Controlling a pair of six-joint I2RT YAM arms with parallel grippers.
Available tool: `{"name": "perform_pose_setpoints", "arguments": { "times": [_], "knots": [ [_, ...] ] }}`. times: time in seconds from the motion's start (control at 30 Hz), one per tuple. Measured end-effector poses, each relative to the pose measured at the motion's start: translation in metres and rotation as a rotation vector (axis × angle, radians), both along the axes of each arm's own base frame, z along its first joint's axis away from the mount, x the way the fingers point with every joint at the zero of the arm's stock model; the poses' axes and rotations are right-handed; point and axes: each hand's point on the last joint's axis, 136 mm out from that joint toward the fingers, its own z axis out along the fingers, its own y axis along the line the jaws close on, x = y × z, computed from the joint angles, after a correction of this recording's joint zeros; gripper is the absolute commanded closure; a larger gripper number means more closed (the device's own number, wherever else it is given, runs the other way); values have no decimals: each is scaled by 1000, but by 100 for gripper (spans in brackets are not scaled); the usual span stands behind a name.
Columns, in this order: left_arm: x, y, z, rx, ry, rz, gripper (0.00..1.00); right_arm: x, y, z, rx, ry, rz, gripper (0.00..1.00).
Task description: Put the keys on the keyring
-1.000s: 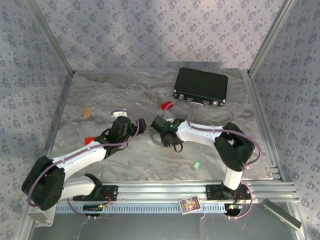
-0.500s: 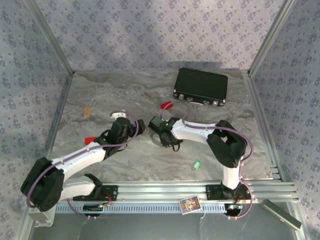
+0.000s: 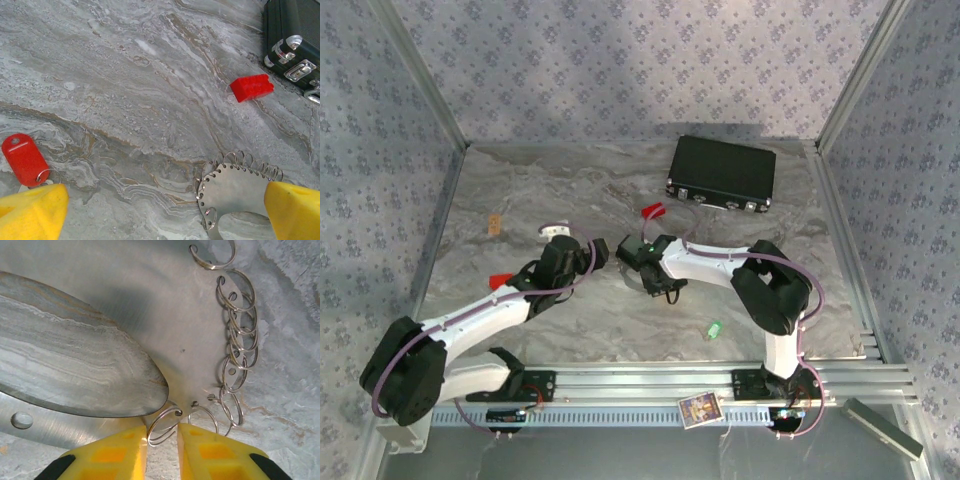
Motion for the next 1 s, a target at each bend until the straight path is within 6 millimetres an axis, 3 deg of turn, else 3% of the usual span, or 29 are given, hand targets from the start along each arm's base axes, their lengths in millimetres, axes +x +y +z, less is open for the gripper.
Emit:
{"name": "perform_pose_setpoints", "arguments": {
  "times": [0.37,0.7,1.0],
  "knots": [
    [0,1,0,-7,1,10,0,0,-2,-3,-42,0,3,75],
    [0,5,3,-5,-13,24,0,2,10,4,-17,-14,23,70],
    [-2,6,0,1,-4,29,0,0,11,-1,-20,2,27,73]
  ]
}}
